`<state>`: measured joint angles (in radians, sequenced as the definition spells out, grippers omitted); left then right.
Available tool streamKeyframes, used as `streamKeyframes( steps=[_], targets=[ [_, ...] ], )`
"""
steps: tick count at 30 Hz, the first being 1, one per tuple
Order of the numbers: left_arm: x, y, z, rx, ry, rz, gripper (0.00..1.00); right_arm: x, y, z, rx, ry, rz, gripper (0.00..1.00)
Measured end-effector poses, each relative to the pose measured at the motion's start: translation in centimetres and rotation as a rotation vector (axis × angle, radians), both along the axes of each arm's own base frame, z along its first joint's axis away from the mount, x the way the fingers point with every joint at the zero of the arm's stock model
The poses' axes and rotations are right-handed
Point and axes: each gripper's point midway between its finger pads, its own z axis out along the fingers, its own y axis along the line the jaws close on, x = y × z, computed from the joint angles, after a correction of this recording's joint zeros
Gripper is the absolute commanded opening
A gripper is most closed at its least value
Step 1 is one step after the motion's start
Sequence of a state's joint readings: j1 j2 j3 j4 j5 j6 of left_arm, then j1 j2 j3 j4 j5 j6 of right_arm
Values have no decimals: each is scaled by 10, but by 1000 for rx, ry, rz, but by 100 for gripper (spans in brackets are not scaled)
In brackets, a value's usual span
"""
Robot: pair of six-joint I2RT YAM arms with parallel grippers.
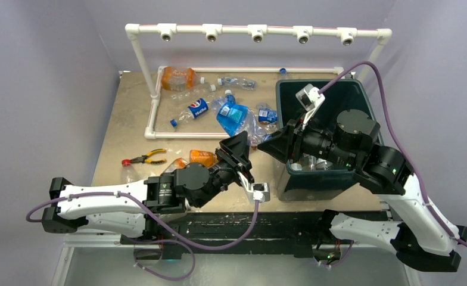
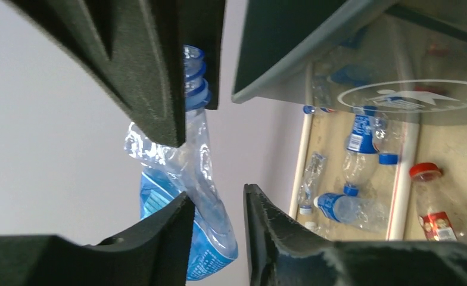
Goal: Put the plastic bottles in the bin
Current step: Place the plastic bottle in the trash bin.
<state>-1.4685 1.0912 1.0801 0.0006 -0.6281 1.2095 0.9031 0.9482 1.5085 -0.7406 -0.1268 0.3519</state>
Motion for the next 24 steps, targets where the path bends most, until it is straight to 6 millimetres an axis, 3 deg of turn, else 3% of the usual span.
streamKeyframes(
  steps=[4, 9, 10, 11, 12, 14, 16, 19, 24],
  targets=[
    [2, 2, 10, -47, -41, 14, 21, -1, 2, 3, 26, 4, 4, 0],
    [5, 7, 15, -72, -86, 46, 0, -2, 6, 2, 47, 19, 13, 0],
    [5, 7, 17, -80, -93, 49, 0, -2, 6, 3, 52, 21, 14, 0],
    [5, 8, 19, -90, -100, 53, 0, -3, 6, 4, 58, 20, 14, 8],
    [6, 9, 21, -102, -104, 54, 0, -3, 6, 6, 66, 18, 16, 30],
    [5, 10, 26, -127, -107, 55, 0, -5, 6, 10, 82, 12, 22, 60],
    [4, 11, 31, -152, -105, 51, 0, -9, 7, 14, 100, 3, 46, 77],
    [3, 14, 31, -176, -83, 49, 0, -20, 6, 29, 147, -36, 93, 90],
    [2, 19, 25, -251, 31, 41, 0, -33, -14, 63, 251, -154, 92, 92]
  ],
)
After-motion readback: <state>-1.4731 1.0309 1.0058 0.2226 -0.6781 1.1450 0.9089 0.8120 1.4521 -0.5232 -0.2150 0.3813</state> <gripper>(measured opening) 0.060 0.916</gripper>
